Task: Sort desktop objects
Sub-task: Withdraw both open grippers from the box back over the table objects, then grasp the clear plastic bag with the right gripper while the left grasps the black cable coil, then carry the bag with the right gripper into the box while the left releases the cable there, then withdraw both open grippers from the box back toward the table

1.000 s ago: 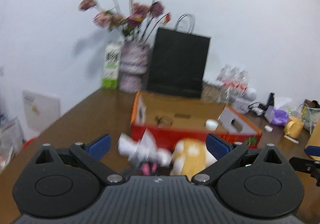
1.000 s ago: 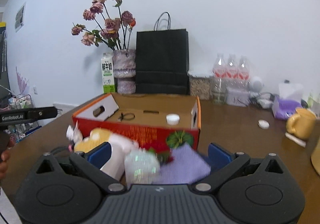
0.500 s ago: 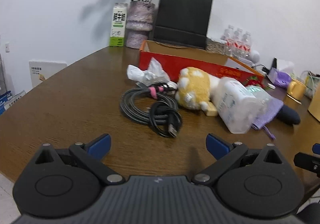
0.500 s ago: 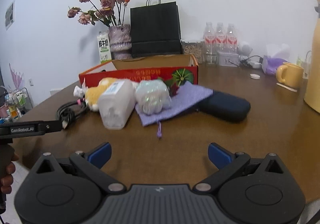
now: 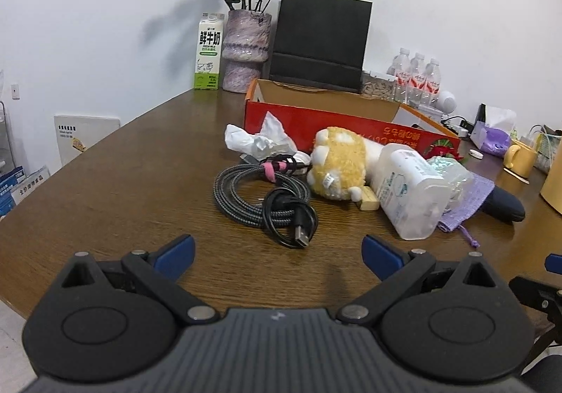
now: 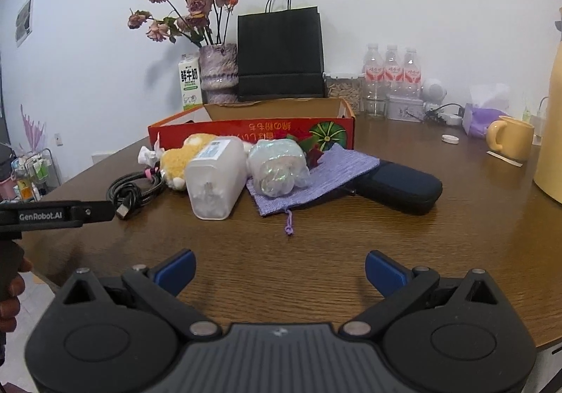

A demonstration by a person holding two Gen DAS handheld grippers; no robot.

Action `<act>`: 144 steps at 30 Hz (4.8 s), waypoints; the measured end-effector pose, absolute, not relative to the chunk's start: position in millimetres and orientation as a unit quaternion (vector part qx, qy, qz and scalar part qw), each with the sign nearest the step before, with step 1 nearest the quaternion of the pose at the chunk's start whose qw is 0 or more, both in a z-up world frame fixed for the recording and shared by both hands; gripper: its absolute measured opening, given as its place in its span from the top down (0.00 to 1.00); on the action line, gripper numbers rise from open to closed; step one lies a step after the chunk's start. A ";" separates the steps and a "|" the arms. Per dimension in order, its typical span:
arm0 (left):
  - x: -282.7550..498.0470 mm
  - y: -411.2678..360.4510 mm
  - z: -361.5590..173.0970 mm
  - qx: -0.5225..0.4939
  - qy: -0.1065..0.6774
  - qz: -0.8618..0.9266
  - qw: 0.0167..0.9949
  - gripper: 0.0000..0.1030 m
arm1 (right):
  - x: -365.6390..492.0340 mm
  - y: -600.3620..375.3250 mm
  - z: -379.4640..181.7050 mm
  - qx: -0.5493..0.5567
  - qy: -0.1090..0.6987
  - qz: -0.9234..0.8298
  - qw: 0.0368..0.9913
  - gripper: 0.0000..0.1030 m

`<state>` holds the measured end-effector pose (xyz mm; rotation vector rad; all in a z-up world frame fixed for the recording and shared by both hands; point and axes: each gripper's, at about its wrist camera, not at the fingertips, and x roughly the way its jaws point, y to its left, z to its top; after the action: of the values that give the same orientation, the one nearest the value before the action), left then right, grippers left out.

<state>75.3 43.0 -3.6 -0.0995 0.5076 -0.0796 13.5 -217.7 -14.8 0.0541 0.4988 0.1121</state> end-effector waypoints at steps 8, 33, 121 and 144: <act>93.2 42.0 -3.1 -0.034 0.255 -0.033 0.966 0.00 | 25.9 -219.1 -21.0 0.026 0.260 0.048 0.964 0.00; 130.9 18.7 -5.3 0.025 0.263 -0.053 0.963 0.34 | 109.1 -221.0 -1.9 -0.020 0.233 0.039 0.972 0.04; 348.8 -16.3 25.9 0.037 0.257 -0.055 0.964 0.57 | 339.0 -233.8 14.2 0.030 0.270 0.037 0.962 0.64; 303.6 -13.4 64.0 0.019 0.138 -0.022 0.990 0.00 | 295.7 -235.8 50.3 0.024 0.187 0.037 0.981 0.00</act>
<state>303.6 -13.4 64.0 0.0374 0.2777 -0.0445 295.7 -235.8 50.3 0.0487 0.3756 0.0742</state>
